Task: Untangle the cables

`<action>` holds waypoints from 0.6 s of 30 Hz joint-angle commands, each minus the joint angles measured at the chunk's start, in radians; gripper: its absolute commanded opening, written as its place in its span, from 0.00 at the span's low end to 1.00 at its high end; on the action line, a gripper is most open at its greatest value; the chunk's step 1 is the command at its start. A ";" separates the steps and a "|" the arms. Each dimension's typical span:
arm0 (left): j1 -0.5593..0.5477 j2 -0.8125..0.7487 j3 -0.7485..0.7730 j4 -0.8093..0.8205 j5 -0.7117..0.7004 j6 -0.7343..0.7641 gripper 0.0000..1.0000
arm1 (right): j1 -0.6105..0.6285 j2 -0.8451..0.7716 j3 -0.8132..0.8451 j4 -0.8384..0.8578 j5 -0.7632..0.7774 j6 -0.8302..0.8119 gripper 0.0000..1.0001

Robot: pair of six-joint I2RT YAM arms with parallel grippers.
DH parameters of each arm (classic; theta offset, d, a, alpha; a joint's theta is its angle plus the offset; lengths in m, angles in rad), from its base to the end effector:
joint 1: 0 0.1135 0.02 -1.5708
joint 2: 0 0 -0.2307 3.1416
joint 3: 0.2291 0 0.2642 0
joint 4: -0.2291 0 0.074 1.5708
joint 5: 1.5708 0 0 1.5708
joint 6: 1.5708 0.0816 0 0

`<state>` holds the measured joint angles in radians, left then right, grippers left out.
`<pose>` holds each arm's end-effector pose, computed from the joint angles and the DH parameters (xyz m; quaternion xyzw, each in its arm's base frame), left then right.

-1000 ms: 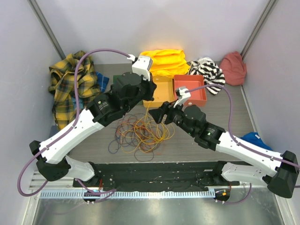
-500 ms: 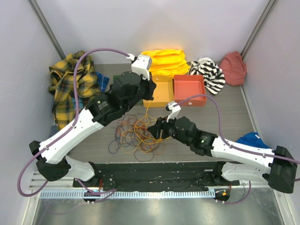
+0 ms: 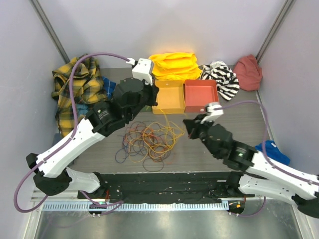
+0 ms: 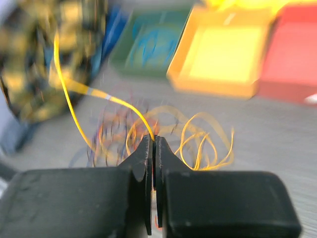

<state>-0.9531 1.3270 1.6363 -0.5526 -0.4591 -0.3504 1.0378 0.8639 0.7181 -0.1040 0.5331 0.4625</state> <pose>0.2229 -0.2513 0.4374 0.0938 0.7741 -0.2214 0.5857 0.1746 0.2143 0.2752 -0.0612 0.7763 0.2513 0.5748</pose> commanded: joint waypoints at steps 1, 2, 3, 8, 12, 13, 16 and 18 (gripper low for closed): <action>0.043 -0.034 -0.035 -0.004 -0.111 0.015 0.00 | 0.001 -0.155 0.145 -0.190 0.324 -0.035 0.01; 0.062 -0.035 -0.053 -0.009 -0.112 -0.013 0.00 | 0.002 -0.187 0.162 -0.254 0.353 -0.038 0.01; 0.082 -0.043 -0.064 -0.013 -0.107 -0.031 0.00 | 0.001 -0.200 0.176 -0.282 0.379 -0.038 0.01; 0.226 -0.074 -0.142 -0.029 -0.058 -0.120 0.00 | 0.002 -0.249 0.224 -0.390 0.467 -0.009 0.01; 0.280 -0.092 -0.170 -0.038 -0.078 -0.124 0.00 | 0.002 -0.299 0.225 -0.427 0.495 0.016 0.01; 0.306 -0.095 -0.170 -0.041 -0.079 -0.121 0.00 | 0.001 -0.310 0.234 -0.445 0.501 0.019 0.01; 0.371 -0.091 -0.168 -0.061 -0.078 -0.122 0.00 | 0.001 -0.370 0.279 -0.493 0.557 0.016 0.01; 0.407 -0.091 -0.174 -0.075 -0.049 -0.131 0.00 | 0.001 -0.413 0.314 -0.500 0.582 -0.004 0.01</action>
<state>-0.6926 1.2926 1.4631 -0.5560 -0.3275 -0.5220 1.0611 0.5846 0.9249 -0.4858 0.8318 0.4953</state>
